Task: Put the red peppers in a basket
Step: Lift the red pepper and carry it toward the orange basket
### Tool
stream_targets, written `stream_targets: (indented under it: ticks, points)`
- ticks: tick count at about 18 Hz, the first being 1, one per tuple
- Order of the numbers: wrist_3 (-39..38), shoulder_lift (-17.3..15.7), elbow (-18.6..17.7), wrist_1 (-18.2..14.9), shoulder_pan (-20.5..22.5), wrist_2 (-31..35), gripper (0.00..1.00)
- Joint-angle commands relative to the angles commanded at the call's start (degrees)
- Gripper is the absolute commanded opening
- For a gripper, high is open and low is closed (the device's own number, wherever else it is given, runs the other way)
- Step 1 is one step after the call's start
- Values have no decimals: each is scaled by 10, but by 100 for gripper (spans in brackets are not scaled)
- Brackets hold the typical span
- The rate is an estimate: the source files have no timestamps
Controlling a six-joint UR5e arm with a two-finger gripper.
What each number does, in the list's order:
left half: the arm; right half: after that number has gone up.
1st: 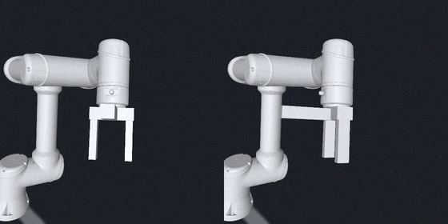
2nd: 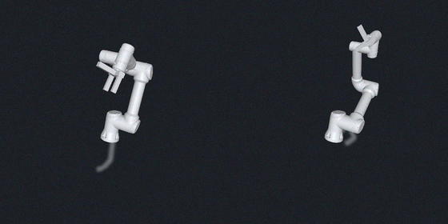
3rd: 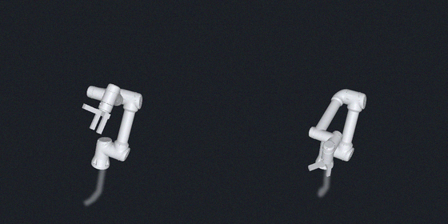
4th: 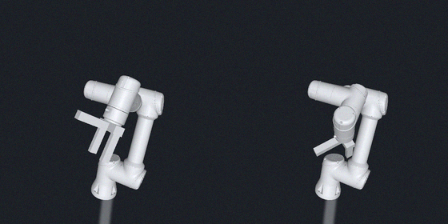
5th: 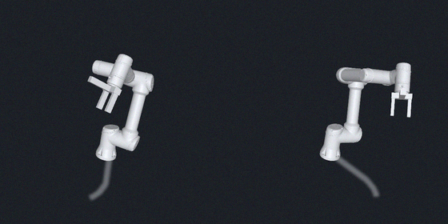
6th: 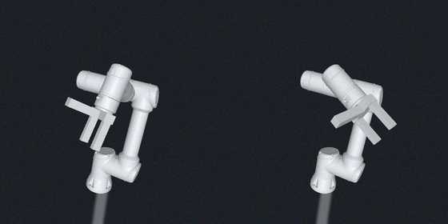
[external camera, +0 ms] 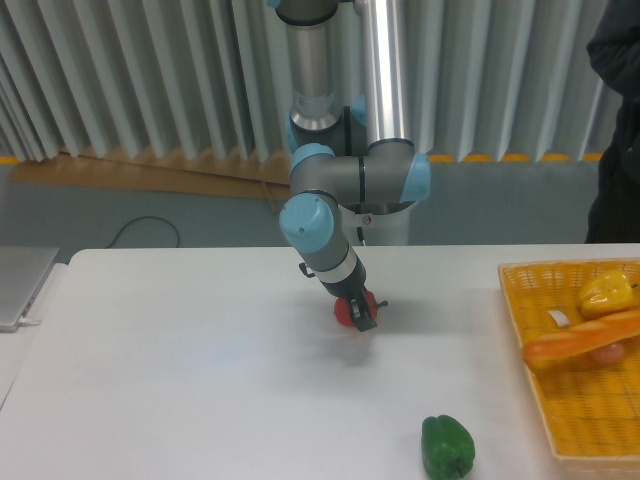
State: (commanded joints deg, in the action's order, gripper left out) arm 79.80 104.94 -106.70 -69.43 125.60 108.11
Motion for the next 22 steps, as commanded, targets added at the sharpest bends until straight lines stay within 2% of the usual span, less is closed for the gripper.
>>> stream_targets:
  ticks: [11,14,18,22]
  points:
    - [4,-6,5,-3,11,1,74]
    - [6,-6,7,-2,27,0,74]
    - [6,-25,25,-3,56,-6,74]
    - [10,-28,40,-7,90,-11,74]
